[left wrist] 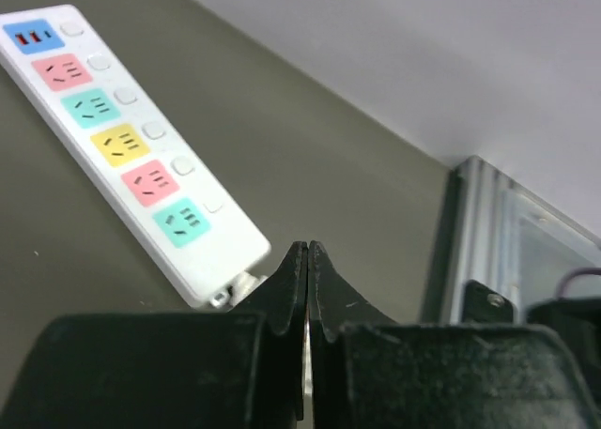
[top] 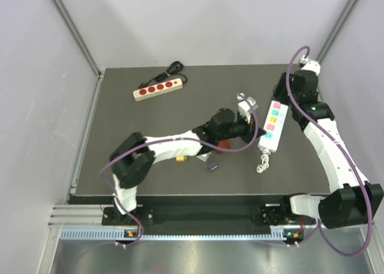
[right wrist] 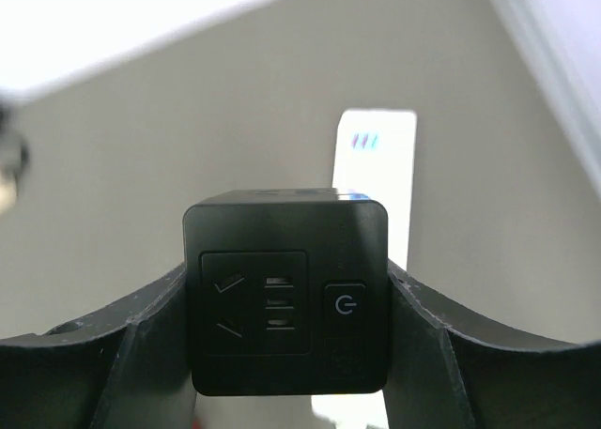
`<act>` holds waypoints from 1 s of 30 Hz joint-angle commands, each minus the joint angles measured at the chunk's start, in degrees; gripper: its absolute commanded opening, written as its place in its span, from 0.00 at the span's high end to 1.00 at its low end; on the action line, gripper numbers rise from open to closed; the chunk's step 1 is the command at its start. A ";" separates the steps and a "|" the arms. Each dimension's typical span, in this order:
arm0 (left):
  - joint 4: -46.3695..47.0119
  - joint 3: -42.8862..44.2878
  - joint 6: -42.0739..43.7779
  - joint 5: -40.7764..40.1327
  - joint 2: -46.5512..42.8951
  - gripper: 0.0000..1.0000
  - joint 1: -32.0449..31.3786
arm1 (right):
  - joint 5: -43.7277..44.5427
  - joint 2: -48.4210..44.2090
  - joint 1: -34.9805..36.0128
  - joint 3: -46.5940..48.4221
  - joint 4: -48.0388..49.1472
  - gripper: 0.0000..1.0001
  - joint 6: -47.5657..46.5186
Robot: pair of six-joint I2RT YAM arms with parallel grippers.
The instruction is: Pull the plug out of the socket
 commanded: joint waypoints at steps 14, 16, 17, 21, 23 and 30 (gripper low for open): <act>-9.18 -45.81 -13.29 -11.12 -48.22 1.00 -1.35 | -9.36 3.48 20.26 -11.92 -19.39 1.00 -5.47; -13.38 -46.78 -13.03 -12.80 -52.78 1.00 -1.35 | -10.95 2.70 20.53 -13.50 -19.32 1.00 -4.85; -14.54 -47.13 -12.85 -13.50 -54.11 1.00 -1.35 | -11.65 2.17 20.61 -14.03 -19.14 1.00 -4.67; -17.54 -48.36 -12.68 -16.50 -59.47 1.00 -1.26 | -14.98 1.55 20.70 -14.83 -19.14 1.00 -4.58; -18.16 -48.45 -12.85 -16.59 -60.18 1.00 -1.26 | -17.36 2.34 20.79 -14.47 -19.58 1.00 -5.20; -17.63 -48.98 -13.47 -15.89 -60.28 1.00 -1.35 | -19.32 5.16 20.97 -13.59 -18.88 1.00 -7.49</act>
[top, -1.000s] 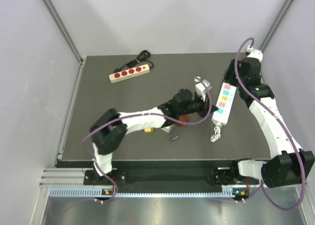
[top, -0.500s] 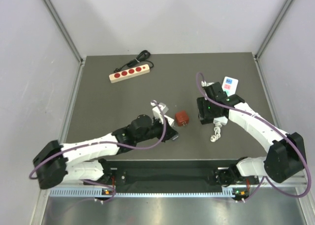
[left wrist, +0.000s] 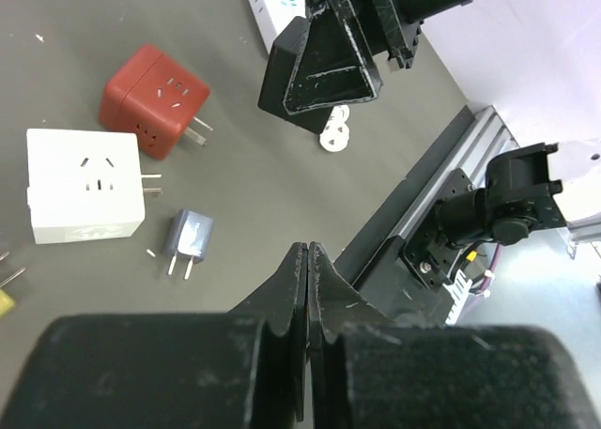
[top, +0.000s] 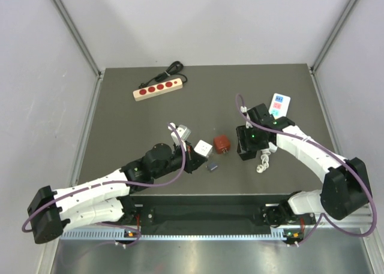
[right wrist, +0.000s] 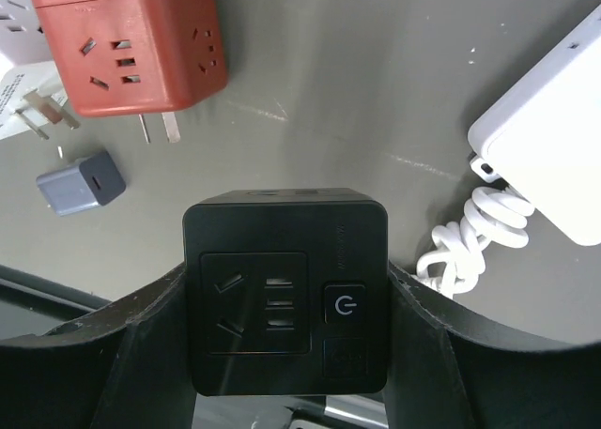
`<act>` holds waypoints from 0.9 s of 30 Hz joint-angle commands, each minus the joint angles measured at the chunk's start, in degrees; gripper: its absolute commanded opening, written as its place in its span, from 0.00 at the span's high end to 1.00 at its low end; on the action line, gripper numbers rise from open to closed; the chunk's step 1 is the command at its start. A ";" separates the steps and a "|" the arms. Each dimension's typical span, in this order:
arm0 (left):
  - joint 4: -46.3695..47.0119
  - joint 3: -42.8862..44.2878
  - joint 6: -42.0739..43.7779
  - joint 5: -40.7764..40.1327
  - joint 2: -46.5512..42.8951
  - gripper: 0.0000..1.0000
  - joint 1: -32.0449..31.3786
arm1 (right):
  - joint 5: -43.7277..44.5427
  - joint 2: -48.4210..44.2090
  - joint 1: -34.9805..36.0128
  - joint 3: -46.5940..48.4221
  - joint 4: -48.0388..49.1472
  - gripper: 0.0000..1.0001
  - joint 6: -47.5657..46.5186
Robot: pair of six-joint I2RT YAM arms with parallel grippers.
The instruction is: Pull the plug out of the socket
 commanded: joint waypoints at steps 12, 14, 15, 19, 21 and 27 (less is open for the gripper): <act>1.08 0.09 0.35 -1.15 1.57 1.00 0.10 | 16.39 -7.97 3.27 -13.55 31.23 1.00 9.42; 1.00 0.09 0.53 -1.15 1.57 1.00 0.01 | 21.65 -9.12 5.11 -17.06 37.56 1.00 9.95; 1.00 0.09 0.53 -1.24 1.57 1.00 0.01 | 23.07 -9.21 5.64 -18.13 39.66 1.00 10.12; 1.08 -0.17 0.88 -2.12 1.74 1.00 0.01 | 31.95 -9.56 10.90 -23.84 53.96 1.00 10.65; 1.17 0.00 1.05 -2.30 2.01 1.00 0.01 | 38.18 -8.95 13.46 -27.44 59.61 1.00 9.95; 0.38 0.18 1.32 -2.47 1.83 1.00 0.10 | 49.62 -2.02 19.27 -32.55 77.38 1.00 9.16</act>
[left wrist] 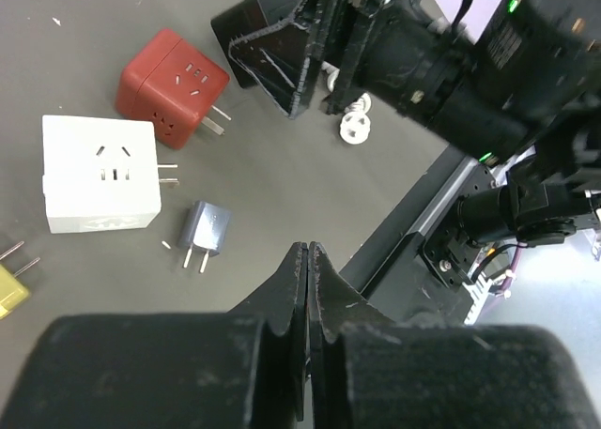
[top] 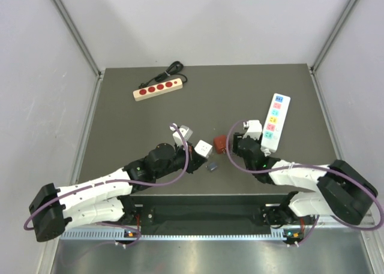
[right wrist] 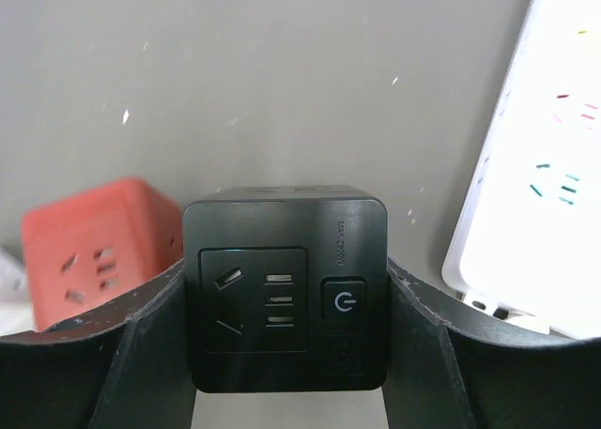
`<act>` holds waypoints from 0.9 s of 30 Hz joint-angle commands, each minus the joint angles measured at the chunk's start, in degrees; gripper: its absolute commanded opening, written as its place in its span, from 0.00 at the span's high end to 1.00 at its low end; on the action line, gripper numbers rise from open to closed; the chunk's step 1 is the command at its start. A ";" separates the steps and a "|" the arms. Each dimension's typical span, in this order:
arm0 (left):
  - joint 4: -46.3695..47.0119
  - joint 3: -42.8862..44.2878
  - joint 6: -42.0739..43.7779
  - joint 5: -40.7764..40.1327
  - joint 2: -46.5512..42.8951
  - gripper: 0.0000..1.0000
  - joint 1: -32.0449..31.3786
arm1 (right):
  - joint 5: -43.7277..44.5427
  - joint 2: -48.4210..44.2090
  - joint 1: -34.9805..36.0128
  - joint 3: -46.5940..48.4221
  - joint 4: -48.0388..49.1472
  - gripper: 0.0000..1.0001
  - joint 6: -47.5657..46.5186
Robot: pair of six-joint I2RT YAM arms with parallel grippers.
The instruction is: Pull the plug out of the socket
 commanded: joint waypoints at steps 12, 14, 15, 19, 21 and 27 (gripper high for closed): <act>-1.86 -0.44 1.10 -3.12 -3.47 1.00 0.10 | 17.10 18.64 5.23 -2.02 32.16 0.77 -0.51; -2.30 -0.53 0.93 -3.20 -3.82 1.00 0.10 | 17.01 18.65 5.23 -2.20 30.85 0.71 0.28; -2.39 -0.70 0.92 -3.20 -3.91 1.00 0.10 | 16.84 18.21 5.41 -2.46 29.98 0.69 0.63; -1.43 -1.40 0.14 -3.03 -3.57 1.00 0.10 | 15.87 14.79 5.93 -5.09 28.04 0.52 2.82; -0.46 -1.58 -0.13 -2.59 -3.13 1.00 0.10 | 15.60 13.64 6.20 -5.97 26.55 0.46 3.36; 1.04 -0.88 -1.10 0.05 -0.67 1.00 0.10 | 12.00 9.60 6.73 -7.04 23.39 0.20 2.66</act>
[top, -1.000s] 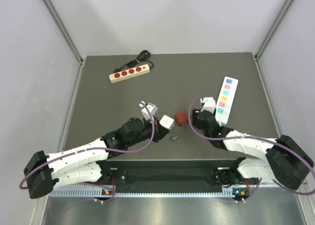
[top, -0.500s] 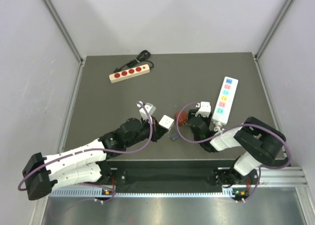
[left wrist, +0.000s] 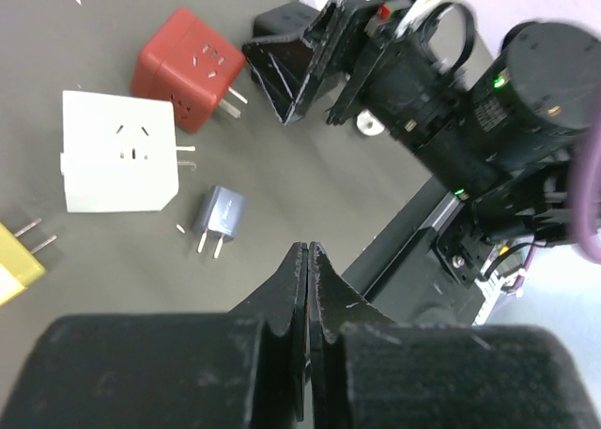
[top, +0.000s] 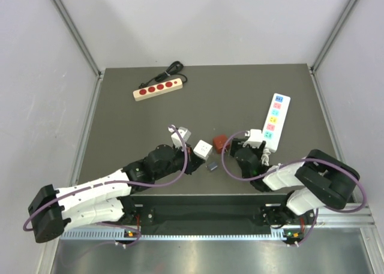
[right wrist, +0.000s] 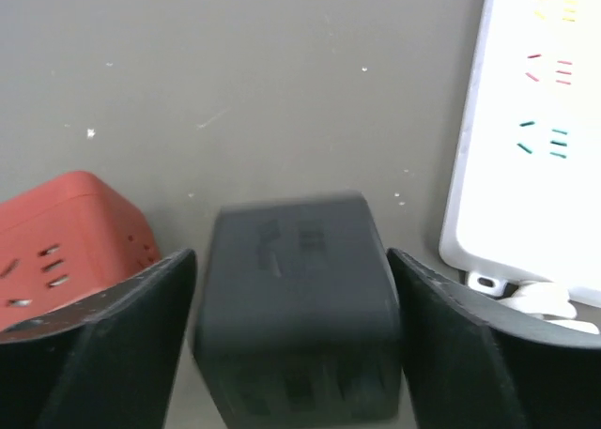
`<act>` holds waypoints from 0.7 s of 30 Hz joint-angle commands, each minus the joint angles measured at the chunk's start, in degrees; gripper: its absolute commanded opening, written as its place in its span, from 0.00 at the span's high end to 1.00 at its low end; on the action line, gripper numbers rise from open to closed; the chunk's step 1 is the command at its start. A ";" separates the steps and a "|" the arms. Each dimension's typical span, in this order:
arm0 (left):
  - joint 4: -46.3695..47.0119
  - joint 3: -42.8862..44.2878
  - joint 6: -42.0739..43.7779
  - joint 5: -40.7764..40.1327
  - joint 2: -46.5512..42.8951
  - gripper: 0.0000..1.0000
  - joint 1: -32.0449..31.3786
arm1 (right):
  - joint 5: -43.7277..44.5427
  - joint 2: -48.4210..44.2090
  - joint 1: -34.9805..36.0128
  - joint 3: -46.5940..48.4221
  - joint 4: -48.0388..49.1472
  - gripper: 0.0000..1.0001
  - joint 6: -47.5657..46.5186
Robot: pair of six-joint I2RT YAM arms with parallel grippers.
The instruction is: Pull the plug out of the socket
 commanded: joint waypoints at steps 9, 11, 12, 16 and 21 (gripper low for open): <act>2.52 0.19 -1.63 2.24 0.17 1.00 0.01 | -6.43 -10.59 1.04 5.32 -12.75 0.06 -0.08; 2.08 -0.07 -1.72 2.06 -0.36 1.00 0.10 | -6.60 -12.44 1.04 5.85 -14.78 0.05 0.54; 2.08 -0.16 -1.72 1.89 -0.54 1.00 0.10 | -6.69 -12.97 1.04 6.11 -16.53 0.05 0.28; 2.17 -0.51 -2.15 2.06 -0.45 1.00 0.10 | -7.22 -13.94 1.04 9.35 -22.34 0.02 -0.25; 2.96 -1.04 -3.21 2.06 0.87 1.00 0.01 | -10.11 -13.06 0.95 12.87 -29.03 0.00 0.88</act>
